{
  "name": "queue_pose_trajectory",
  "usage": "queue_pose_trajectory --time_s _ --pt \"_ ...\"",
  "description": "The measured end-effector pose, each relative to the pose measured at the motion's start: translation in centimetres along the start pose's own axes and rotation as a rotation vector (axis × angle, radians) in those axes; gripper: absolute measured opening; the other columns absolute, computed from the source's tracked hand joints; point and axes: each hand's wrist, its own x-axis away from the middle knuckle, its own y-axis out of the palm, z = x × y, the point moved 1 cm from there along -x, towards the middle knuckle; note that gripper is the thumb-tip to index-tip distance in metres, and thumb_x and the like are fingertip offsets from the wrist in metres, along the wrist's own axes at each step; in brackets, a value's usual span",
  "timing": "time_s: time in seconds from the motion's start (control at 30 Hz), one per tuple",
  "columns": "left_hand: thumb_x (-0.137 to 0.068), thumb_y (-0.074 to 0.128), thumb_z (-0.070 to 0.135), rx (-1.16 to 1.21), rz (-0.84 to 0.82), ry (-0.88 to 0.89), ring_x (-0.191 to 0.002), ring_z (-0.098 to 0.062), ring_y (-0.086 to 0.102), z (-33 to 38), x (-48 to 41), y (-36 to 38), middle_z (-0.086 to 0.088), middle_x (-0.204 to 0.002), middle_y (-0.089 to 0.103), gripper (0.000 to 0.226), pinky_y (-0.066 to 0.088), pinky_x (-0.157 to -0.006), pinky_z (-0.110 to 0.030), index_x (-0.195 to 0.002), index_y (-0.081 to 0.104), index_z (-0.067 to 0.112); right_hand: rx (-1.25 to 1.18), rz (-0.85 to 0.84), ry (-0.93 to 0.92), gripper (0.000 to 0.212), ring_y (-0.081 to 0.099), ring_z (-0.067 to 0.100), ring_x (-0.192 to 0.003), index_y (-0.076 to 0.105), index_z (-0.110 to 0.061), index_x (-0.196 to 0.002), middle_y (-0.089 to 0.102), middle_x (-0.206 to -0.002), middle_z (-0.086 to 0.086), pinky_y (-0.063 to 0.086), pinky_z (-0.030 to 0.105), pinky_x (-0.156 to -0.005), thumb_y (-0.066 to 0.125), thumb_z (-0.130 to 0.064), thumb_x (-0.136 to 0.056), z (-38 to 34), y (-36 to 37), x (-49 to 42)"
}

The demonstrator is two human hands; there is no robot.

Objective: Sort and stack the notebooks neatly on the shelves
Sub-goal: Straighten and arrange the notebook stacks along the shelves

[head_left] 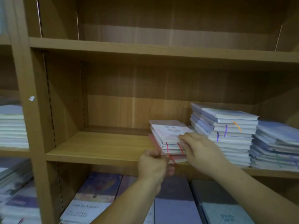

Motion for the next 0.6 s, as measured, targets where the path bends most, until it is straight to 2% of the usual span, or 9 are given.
queue_pose_trajectory --time_s 0.1,0.2,0.27,0.3,0.37,0.43,0.47,0.53,0.6 --pt "-0.087 0.068 -0.007 0.065 0.049 0.028 -0.04 -0.02 0.059 -0.1 0.4 0.2 -0.015 -0.069 0.066 0.019 0.048 -0.037 -0.024 -0.097 0.057 0.005 -0.014 -0.054 -0.004 0.036 0.068 0.033 -0.1 0.071 -0.016 -0.117 0.07 -0.108 0.005 0.057 0.044 -0.083 0.051 -0.028 -0.09 -0.1 -0.1 -0.1" --pt "-0.084 0.071 0.001 0.089 0.105 0.053 -0.043 -0.015 0.052 -0.4 0.9 -0.3 -0.012 -0.063 0.061 0.011 0.042 -0.043 -0.022 -0.087 0.062 0.006 -0.118 -0.064 0.047 0.042 0.064 0.024 -0.109 0.071 -0.022 -0.118 0.068 -0.114 -0.002 0.054 0.043 -0.091 0.043 -0.043 -0.094 -0.7 -0.7 -0.1" --pt "-0.081 0.075 0.009 0.055 0.123 0.066 -0.056 -0.017 0.052 -0.4 1.7 -1.5 -0.009 -0.066 0.062 0.013 0.042 -0.053 -0.028 -0.083 0.062 0.01 -0.282 -0.015 0.113 0.041 0.063 0.018 -0.101 0.072 -0.024 -0.103 0.066 -0.099 -0.005 0.052 0.041 -0.089 0.04 -0.047 -0.098 -1.3 -1.6 0.3" --pt "-0.082 0.076 0.012 0.035 0.117 0.057 -0.057 -0.018 0.051 -0.4 2.2 -2.4 -0.01 -0.068 0.063 0.015 0.041 -0.052 -0.028 -0.084 0.061 0.012 -0.329 0.029 0.172 0.04 0.061 0.016 -0.095 0.071 -0.023 -0.094 0.063 -0.09 -0.005 0.05 0.04 -0.086 0.04 -0.048 -0.1 -1.5 -2.2 0.7" --pt "-0.086 0.072 0.011 -0.02 0.06 0.038 -0.046 -0.016 0.048 -0.2 3.2 -4.5 -0.015 -0.065 0.063 0.014 0.034 -0.042 -0.023 -0.089 0.058 0.011 -0.368 0.087 0.288 0.04 0.058 0.017 -0.091 0.067 -0.026 -0.081 0.058 -0.077 -0.006 0.048 0.039 -0.082 0.043 -0.05 -0.101 -1.8 -3.1 1.2" --pt "-0.092 0.061 0.012 -0.088 -0.009 0.021 -0.039 -0.019 0.048 0.7 4.0 -6.6 -0.018 -0.063 0.064 0.005 0.03 -0.038 -0.02 -0.092 0.058 0.009 -0.445 0.005 0.422 0.033 0.061 0.017 -0.1 0.071 -0.032 -0.088 0.065 -0.083 -0.012 0.049 0.035 -0.084 0.049 -0.054 -0.098 -2.2 -3.3 1.6" --pt "-0.096 0.056 0.019 -0.115 -0.037 0.0 -0.042 -0.023 0.055 1.5 4.1 -7.3 -0.019 -0.068 0.067 0.012 0.036 -0.04 -0.022 -0.096 0.06 0.008 -0.547 -0.07 0.51 0.029 0.063 0.015 -0.107 0.074 -0.034 -0.102 0.069 -0.097 -0.014 0.05 0.033 -0.089 0.054 -0.055 -0.096 -2.5 -3.3 1.8" --pt "-0.1 0.051 0.05 -0.128 -0.09 -0.042 -0.066 -0.03 0.074 3.1 2.8 -8.0 -0.016 -0.091 0.076 0.037 0.057 -0.054 -0.033 -0.112 0.062 0.016 -0.853 -0.21 0.734 0.032 0.066 0.015 -0.111 0.07 -0.039 -0.12 0.068 -0.119 -0.016 0.057 0.039 -0.09 0.065 -0.053 -0.091 -3.3 -3.2 2.0" --pt "-0.079 0.068 0.075 -0.16 -0.148 -0.085 -0.098 -0.032 0.075 5.0 1.7 -7.8 -0.009 -0.117 0.074 0.071 0.062 -0.081 -0.051 -0.13 0.057 0.027 -1.112 -0.281 0.879 0.032 0.072 0.019 -0.1 0.065 -0.04 -0.122 0.071 -0.117 -0.013 0.061 0.047 -0.081 0.071 -0.041 -0.091 -4.1 -3.5 2.0"
